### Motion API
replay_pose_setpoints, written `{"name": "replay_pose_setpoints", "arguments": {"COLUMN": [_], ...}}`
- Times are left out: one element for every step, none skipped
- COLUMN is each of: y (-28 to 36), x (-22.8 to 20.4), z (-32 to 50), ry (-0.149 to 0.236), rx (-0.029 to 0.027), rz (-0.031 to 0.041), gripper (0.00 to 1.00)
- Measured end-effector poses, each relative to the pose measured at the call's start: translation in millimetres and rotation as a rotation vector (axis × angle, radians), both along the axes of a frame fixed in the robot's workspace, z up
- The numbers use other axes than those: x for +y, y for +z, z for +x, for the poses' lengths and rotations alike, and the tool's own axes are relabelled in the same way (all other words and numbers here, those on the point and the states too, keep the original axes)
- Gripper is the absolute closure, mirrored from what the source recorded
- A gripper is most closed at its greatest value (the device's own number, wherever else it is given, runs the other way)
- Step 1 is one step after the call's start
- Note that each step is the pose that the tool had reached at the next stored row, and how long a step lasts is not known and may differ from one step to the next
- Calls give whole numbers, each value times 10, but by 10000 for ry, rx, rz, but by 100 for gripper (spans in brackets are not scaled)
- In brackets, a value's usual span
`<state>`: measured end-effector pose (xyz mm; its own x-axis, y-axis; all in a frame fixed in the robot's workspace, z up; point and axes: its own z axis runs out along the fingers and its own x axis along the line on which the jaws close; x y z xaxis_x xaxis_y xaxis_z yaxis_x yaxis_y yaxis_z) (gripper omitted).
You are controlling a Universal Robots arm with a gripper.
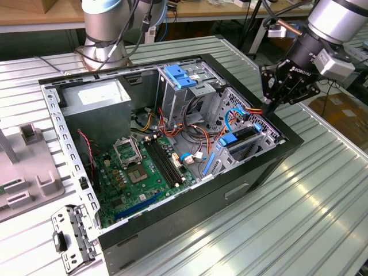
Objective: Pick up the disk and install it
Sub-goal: 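Insert the first disk wire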
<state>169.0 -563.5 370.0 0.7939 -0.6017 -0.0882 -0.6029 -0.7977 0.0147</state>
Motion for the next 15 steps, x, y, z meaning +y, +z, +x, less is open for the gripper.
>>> {"name": "replay_pose_setpoints", "arguments": {"y": [0,0,0,0,0,0,0,0,0,0,0,0,0,0,0], "x": [-1,-1,-1,-1,-1,-1,-2,-3,-3,-4,-4,-4,-5,-5,-6], "z": [-12,-18,-22,-26,-31,-36,-45,-49,-52,-57,-59,-62,-67,-71,-75], "ry": [0,0,0,1,0,0,0,0,1,1,0,0,0,0,0], "rx": [0,0,0,0,0,0,0,0,0,0,0,0,0,0,0], "rz": [0,-1,-1,0,0,0,0,0,-1,0,0,0,-1,0,0], "gripper": [83,83,83,83,83,83,83,83,83,83,83,83,83,83,83]}}
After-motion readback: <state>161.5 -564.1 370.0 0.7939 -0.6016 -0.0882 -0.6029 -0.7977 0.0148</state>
